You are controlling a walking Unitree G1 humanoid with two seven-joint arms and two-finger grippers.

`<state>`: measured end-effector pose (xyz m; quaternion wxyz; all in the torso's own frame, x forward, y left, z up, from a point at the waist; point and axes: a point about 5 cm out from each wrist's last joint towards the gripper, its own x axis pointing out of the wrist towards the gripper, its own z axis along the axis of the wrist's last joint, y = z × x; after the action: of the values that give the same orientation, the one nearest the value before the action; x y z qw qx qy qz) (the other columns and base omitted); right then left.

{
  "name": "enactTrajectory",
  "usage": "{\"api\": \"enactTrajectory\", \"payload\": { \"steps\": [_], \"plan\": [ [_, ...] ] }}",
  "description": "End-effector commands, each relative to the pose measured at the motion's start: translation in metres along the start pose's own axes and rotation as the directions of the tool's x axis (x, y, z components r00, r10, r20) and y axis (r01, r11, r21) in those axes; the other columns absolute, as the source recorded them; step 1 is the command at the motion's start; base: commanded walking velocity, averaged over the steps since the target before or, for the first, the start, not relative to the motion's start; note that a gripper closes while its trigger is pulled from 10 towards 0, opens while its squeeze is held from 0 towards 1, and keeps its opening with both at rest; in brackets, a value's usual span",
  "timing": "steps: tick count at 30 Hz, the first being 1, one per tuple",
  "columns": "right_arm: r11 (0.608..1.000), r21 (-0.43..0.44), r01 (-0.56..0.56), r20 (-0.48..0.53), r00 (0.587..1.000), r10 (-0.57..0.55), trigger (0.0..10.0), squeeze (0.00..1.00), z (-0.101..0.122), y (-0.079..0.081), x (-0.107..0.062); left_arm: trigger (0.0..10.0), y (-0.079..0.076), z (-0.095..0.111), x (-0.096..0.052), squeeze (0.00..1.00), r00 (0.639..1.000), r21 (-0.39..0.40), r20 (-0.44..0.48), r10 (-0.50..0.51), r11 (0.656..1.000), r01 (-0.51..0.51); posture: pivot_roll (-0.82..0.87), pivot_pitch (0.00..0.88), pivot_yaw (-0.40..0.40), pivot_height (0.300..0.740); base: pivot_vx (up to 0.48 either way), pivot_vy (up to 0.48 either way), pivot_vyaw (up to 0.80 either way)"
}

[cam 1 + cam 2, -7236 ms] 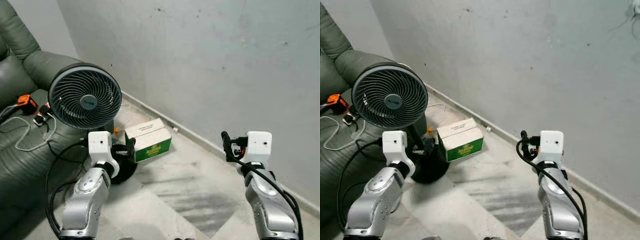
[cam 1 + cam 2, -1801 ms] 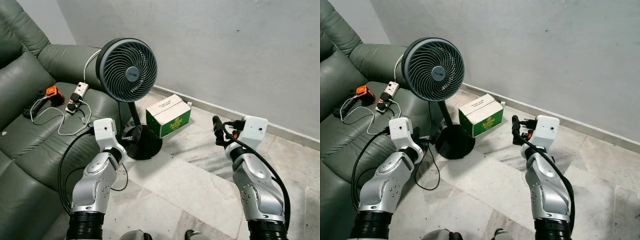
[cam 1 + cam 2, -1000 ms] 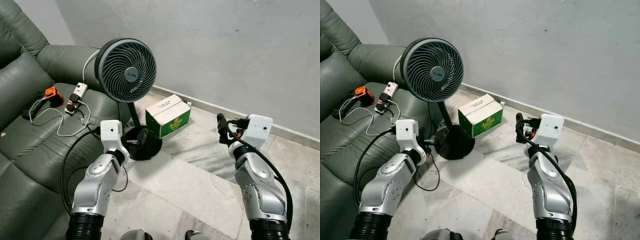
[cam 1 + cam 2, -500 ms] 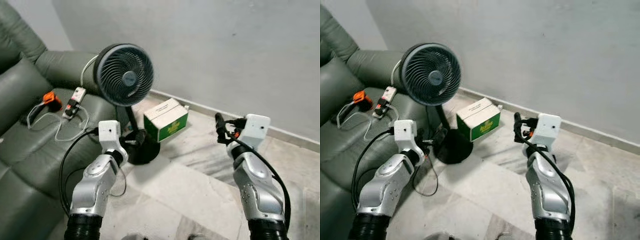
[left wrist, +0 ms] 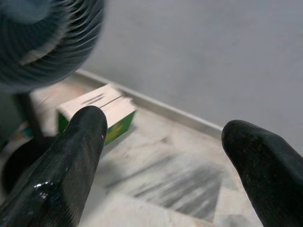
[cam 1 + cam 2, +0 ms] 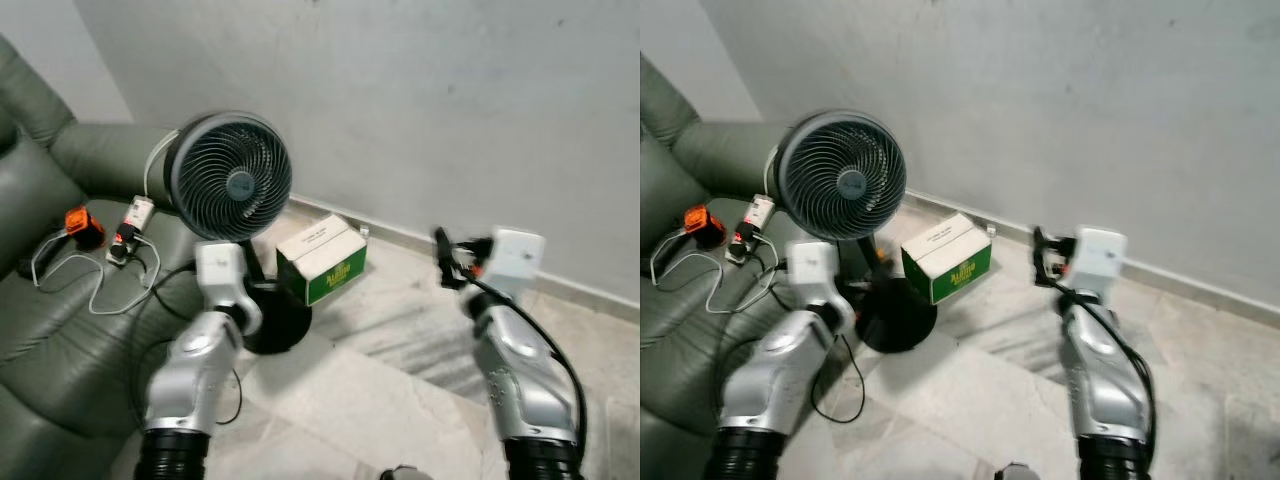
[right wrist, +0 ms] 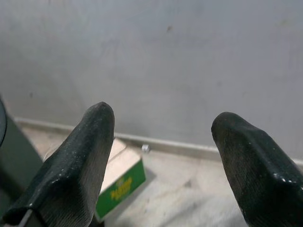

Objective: Hang keys on a hook

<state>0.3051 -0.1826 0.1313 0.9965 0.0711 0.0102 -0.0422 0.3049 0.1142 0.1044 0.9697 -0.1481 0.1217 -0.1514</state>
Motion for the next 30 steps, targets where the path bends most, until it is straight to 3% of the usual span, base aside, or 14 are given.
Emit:
{"api": "enactTrajectory", "payload": {
  "steps": [1, 30],
  "plan": [
    [0.999, 0.017, -0.029, -0.002, 1.000, 0.029, 10.0, 0.00, -0.0010, 0.0094, 0.0000, 10.0, 0.0116, 0.0019, -0.0044, 0.00, 0.999, 0.004, 0.001, 0.034, 0.999, -0.034, 0.01, 0.126, 0.084, 0.740, 0.416, 0.000, -0.54],
    [1.000, 0.017, -0.024, -0.015, 1.000, 0.024, 10.0, 0.00, -0.0037, 0.0093, -0.0009, 10.0, 0.0095, -0.0047, -0.0062, 0.00, 0.999, -0.001, -0.044, 0.026, 1.000, -0.026, 0.01, 0.137, 0.087, 0.740, 0.365, 0.000, -0.77]
  ]
}}
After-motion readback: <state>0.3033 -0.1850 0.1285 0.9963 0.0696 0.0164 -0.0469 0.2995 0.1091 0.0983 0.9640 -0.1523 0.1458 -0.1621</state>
